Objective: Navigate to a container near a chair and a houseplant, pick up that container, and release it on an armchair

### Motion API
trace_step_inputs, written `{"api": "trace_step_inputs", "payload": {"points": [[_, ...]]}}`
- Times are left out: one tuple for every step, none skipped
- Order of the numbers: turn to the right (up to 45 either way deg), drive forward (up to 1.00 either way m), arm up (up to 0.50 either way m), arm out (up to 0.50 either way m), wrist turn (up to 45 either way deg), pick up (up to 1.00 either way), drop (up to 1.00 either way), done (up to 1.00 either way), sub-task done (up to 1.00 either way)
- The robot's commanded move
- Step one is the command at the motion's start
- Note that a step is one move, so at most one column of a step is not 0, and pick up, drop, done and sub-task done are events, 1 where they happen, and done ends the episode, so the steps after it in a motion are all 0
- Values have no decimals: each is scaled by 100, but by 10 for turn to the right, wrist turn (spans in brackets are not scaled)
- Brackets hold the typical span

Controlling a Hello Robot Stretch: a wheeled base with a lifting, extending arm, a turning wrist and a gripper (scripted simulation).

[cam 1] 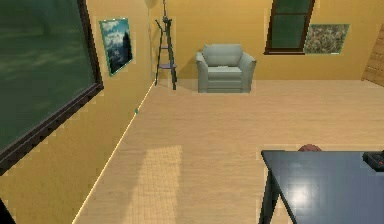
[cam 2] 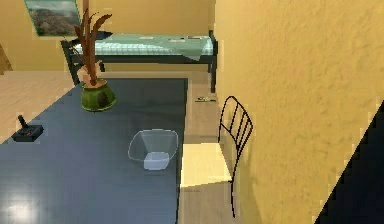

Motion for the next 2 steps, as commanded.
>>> {"api": "trace_step_inputs", "payload": {"points": [[0, 0, 50, 0, 0, 0, 0, 0, 0], [0, 0, 38, 0, 0, 0, 0, 0, 0]]}}
